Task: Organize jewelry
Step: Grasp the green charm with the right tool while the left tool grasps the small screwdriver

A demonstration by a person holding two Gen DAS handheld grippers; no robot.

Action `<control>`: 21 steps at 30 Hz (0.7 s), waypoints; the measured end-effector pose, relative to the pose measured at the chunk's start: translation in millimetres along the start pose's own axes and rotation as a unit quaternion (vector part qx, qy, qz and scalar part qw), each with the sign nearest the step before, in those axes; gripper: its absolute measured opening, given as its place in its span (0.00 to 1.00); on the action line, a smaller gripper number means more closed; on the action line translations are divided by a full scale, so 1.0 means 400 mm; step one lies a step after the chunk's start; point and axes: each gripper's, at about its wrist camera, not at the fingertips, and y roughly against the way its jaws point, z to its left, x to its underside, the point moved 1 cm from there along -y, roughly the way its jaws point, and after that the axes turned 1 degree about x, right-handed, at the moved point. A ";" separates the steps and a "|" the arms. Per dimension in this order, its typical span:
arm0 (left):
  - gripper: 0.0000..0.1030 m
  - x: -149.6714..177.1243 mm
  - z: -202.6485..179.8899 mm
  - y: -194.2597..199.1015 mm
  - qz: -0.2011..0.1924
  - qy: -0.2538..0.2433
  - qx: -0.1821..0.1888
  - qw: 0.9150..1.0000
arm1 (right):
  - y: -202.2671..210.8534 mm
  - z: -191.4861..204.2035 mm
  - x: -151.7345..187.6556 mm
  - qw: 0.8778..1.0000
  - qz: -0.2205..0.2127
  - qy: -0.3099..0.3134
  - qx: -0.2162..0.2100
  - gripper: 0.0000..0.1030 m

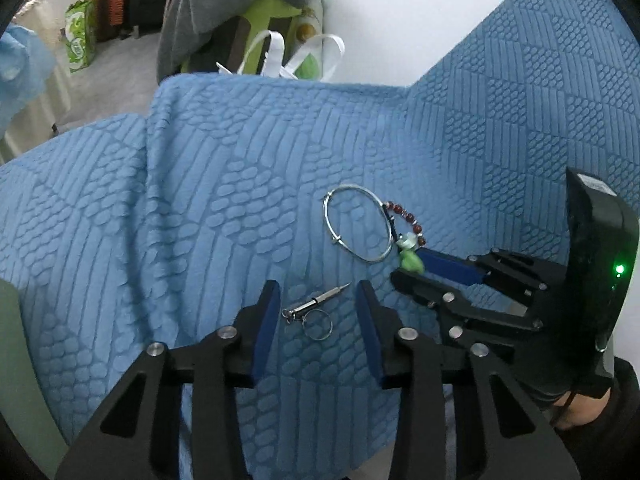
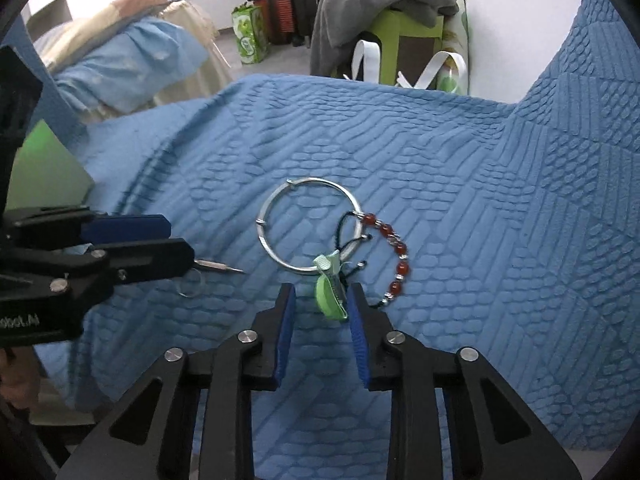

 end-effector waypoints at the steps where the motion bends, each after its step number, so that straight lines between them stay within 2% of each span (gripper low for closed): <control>1: 0.34 0.000 0.000 -0.010 0.006 -0.003 -0.001 1.000 | -0.002 -0.008 0.003 1.000 0.001 -0.006 0.003 0.13; 3: 0.33 0.004 -0.005 -0.023 0.018 -0.017 0.002 1.000 | 0.001 -0.024 0.008 1.000 0.000 -0.018 -0.002 0.10; 9: 0.30 0.008 -0.033 -0.029 0.025 -0.069 -0.020 0.997 | 0.013 -0.037 0.019 0.999 -0.003 -0.036 -0.017 0.10; 12: 0.29 0.011 -0.055 -0.037 0.037 -0.115 -0.041 0.992 | 0.019 -0.042 0.016 0.999 -0.005 -0.043 -0.020 0.10; 16: 0.23 0.019 -0.084 -0.049 0.046 -0.173 -0.080 0.981 | 0.026 -0.051 0.016 0.998 -0.004 -0.054 -0.024 0.10; 21: 0.05 0.018 -0.086 -0.052 0.042 -0.176 -0.089 0.979 | 0.036 -0.057 0.028 0.998 0.000 -0.062 -0.020 0.10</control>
